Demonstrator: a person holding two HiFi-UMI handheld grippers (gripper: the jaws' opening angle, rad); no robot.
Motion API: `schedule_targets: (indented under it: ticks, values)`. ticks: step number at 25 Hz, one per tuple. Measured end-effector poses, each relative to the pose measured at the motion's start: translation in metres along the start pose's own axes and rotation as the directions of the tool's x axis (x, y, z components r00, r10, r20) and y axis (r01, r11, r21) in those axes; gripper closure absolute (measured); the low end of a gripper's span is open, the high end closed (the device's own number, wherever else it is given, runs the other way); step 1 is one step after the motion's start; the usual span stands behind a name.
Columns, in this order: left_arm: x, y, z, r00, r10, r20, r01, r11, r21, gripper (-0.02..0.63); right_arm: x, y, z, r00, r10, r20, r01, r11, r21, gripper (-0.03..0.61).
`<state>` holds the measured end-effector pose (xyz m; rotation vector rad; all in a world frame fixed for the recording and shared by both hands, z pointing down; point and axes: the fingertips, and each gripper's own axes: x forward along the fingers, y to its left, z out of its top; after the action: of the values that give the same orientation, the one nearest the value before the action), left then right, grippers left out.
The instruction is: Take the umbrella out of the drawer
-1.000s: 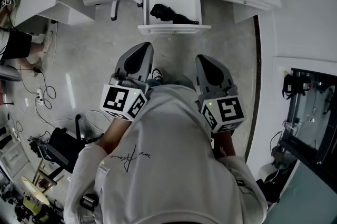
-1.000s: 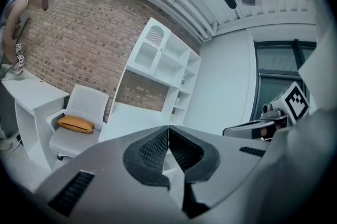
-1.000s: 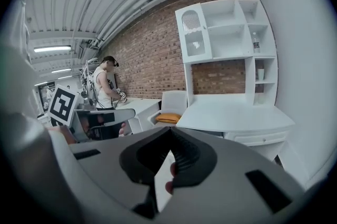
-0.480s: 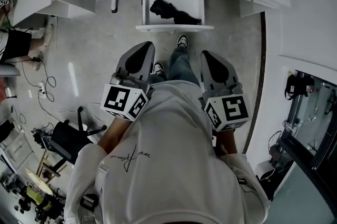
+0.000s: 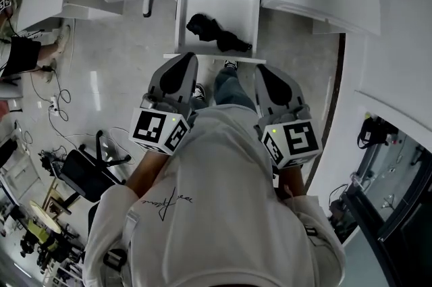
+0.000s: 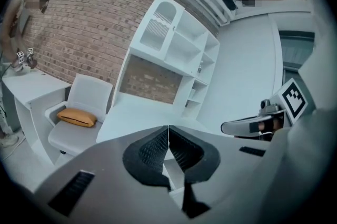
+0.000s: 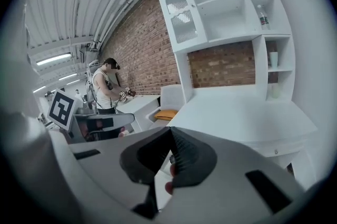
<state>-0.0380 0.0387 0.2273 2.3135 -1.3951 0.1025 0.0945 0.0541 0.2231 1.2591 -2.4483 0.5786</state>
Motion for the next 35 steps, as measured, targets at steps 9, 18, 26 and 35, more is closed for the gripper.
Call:
schedule_targets:
  ticks: [9, 18, 26, 35]
  values:
    - [0.049, 0.007, 0.003, 0.993, 0.117, -0.030, -0.117, 0.993, -0.007, 0.596, 0.041, -0.041, 0.007, 0.987, 0.135, -0.082, -0.136, 0.991, -0.007, 0.554]
    - [0.060, 0.025, -0.012, 0.990, 0.126, -0.055, -0.126, 0.992, 0.003, 0.597, 0.079, -0.023, 0.001, 0.967, 0.213, -0.142, -0.223, 0.973, -0.057, 0.554]
    - [0.051, 0.047, -0.028, 0.994, 0.086, -0.069, -0.087, 0.996, -0.019, 0.596, 0.097, -0.004, -0.015, 0.965, 0.183, -0.189, -0.202, 0.976, -0.086, 0.554]
    - [0.043, 0.060, -0.050, 0.993, 0.054, -0.101, -0.057, 0.998, -0.030, 0.596, 0.106, 0.003, -0.043, 0.963, 0.149, -0.226, -0.176, 0.979, -0.105, 0.554]
